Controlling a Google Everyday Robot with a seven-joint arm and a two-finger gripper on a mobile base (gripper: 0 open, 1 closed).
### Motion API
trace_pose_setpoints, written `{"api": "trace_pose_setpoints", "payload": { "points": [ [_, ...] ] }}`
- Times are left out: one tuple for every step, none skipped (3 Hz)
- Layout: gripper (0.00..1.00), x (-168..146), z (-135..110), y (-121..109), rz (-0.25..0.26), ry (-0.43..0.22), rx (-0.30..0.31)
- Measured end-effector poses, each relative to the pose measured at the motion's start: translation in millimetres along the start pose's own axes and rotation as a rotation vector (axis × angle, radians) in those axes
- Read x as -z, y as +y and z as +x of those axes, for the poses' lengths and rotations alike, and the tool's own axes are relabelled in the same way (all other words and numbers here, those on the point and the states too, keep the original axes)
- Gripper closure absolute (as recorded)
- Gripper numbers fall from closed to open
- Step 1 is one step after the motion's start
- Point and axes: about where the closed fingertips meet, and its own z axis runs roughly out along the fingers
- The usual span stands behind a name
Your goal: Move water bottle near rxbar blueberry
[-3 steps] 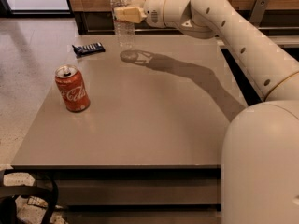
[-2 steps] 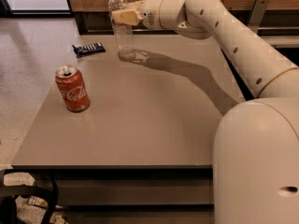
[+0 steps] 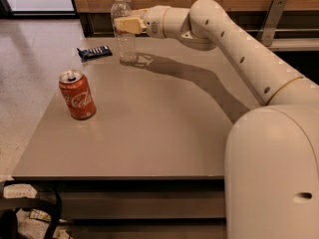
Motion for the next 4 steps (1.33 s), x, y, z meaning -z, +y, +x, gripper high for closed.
{"api": "trace_pose_setpoints", "payload": {
  "points": [
    [1.00, -7, 12, 6, -0.012, -0.004, -0.005],
    [1.00, -7, 25, 7, -0.005, -0.019, -0.020],
    [0.83, -8, 25, 8, -0.007, -0.022, -0.020],
    [0.59, -8, 25, 8, -0.007, -0.022, -0.020]
  ]
}}
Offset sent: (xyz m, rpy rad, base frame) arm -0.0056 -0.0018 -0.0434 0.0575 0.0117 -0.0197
